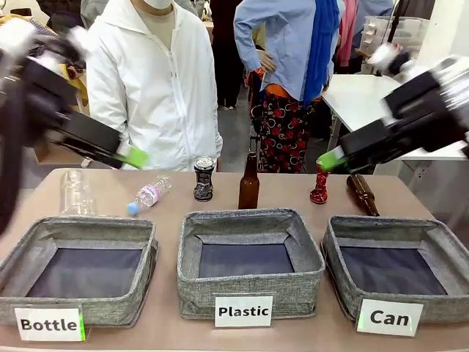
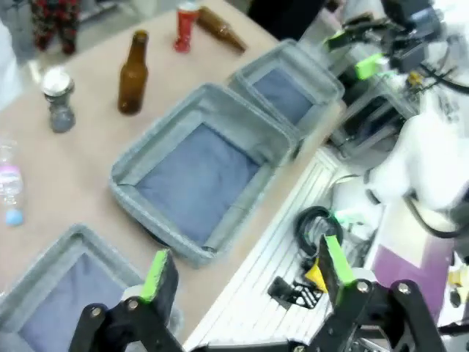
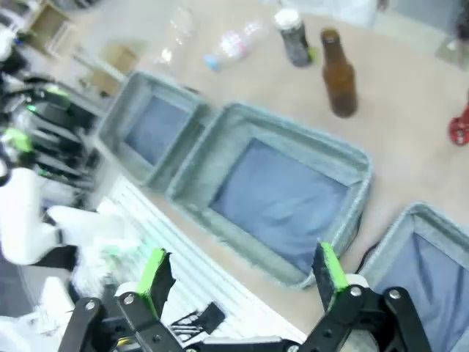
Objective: Sort the can waste into the basket.
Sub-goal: Pick up the can waste from the table and place it in the right Fabric basket.
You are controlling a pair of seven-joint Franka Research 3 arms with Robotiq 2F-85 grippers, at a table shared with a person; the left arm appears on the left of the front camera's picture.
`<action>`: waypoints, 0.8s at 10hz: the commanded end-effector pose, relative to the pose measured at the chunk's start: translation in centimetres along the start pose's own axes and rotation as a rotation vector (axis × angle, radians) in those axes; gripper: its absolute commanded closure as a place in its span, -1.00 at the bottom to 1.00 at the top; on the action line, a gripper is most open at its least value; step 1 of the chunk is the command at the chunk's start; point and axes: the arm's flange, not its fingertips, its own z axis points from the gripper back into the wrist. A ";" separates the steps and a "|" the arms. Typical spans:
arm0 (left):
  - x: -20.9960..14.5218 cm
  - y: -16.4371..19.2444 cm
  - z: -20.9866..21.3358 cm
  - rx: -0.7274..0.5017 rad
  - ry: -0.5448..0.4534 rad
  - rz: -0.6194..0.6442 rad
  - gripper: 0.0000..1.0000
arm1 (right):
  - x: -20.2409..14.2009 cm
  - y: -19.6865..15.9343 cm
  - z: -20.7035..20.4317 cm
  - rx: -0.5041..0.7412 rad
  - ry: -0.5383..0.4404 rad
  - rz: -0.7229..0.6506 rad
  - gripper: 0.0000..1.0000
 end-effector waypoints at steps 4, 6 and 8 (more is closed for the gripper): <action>-15.8 12.0 10.8 -0.043 -0.508 0.384 -1.00 | -9.6 -14.7 10.0 0.197 -0.455 -0.376 -1.00; -20.3 13.7 11.4 0.005 -0.652 0.558 -1.00 | -12.4 -19.4 10.9 0.224 -0.532 -0.529 -1.00; -19.6 12.9 10.4 0.019 -0.723 0.581 -1.00 | -13.6 -22.5 10.6 0.167 -0.559 -0.682 -1.00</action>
